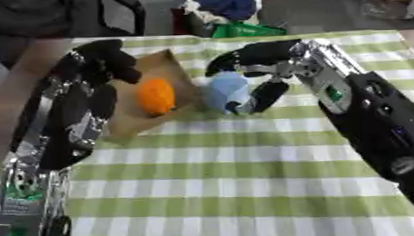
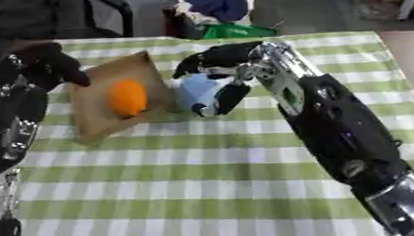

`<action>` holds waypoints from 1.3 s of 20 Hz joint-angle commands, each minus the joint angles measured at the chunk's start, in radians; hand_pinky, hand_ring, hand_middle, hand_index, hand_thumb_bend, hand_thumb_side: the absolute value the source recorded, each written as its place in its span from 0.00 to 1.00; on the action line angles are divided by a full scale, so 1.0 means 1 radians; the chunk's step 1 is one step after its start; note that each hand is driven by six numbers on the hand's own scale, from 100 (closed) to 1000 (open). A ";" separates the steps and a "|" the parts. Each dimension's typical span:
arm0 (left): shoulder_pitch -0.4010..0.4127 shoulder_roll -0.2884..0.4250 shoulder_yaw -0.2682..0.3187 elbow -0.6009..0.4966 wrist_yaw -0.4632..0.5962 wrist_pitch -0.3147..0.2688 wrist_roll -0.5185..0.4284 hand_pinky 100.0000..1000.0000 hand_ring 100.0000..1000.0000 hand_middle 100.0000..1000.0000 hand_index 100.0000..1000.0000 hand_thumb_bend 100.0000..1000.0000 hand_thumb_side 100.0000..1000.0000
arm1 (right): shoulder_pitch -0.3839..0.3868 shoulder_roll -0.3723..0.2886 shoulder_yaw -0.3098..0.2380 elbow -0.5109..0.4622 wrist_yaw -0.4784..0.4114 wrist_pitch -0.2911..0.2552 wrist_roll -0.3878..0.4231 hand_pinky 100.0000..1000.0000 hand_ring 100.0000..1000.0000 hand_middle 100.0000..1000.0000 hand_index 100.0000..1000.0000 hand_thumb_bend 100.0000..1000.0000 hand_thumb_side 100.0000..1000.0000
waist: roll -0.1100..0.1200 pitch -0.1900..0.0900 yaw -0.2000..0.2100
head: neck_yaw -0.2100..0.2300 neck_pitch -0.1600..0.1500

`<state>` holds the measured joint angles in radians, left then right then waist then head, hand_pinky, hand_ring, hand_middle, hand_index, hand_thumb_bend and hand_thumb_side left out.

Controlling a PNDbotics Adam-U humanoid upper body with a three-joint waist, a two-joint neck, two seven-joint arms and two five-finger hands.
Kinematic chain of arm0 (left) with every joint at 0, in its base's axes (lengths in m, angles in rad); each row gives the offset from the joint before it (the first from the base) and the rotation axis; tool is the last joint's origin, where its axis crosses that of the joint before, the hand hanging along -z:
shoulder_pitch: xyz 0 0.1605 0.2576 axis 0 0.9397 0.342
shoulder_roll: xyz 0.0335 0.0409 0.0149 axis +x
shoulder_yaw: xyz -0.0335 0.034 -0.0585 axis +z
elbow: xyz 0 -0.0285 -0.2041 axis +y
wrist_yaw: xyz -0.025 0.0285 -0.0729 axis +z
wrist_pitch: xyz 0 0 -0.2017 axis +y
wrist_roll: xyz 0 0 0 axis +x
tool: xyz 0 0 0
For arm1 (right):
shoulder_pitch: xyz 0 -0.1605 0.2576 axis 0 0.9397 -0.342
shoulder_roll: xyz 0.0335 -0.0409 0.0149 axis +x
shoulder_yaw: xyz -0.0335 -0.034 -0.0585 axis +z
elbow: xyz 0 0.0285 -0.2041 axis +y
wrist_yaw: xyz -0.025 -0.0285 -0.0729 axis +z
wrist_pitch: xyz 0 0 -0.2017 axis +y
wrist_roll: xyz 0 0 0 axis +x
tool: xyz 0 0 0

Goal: Pick up objects on the table and place them in the box.

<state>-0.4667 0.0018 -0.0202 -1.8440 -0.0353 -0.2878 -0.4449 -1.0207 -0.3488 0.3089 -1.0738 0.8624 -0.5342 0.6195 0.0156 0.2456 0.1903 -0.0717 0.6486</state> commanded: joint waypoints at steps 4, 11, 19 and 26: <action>-0.009 0.012 0.007 -0.009 0.008 -0.001 0.002 0.61 0.60 0.61 0.82 0.15 0.51 | -0.027 0.001 -0.043 0.051 0.027 0.003 -0.028 0.89 0.94 0.94 1.00 0.08 0.54 | 0.005 -0.018 0.000 | 0.000 -0.010; -0.008 0.011 0.007 -0.005 0.008 -0.002 0.000 0.61 0.60 0.61 0.82 0.15 0.52 | -0.038 0.022 -0.079 0.138 0.026 0.026 -0.053 0.89 0.94 0.94 1.00 0.01 0.56 | 0.009 -0.016 0.005 | -0.006 -0.010; -0.010 0.011 0.005 -0.004 0.009 -0.003 -0.003 0.61 0.60 0.61 0.82 0.15 0.52 | -0.053 0.044 -0.093 0.164 0.017 0.028 -0.083 0.89 0.93 0.94 1.00 0.00 0.54 | 0.010 -0.013 0.014 | -0.016 -0.007; -0.012 0.010 0.004 -0.006 0.010 -0.003 -0.004 0.61 0.60 0.61 0.82 0.15 0.51 | -0.059 0.052 -0.085 0.153 0.007 0.025 -0.079 0.88 0.89 0.89 1.00 0.00 0.43 | 0.007 -0.010 0.017 | -0.017 -0.006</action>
<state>-0.4659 0.0018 -0.0201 -1.8380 -0.0317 -0.2899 -0.4471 -1.0570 -0.2950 0.2222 -0.9075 0.8768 -0.5082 0.5385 0.0224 0.2499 0.2050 -0.0871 0.6486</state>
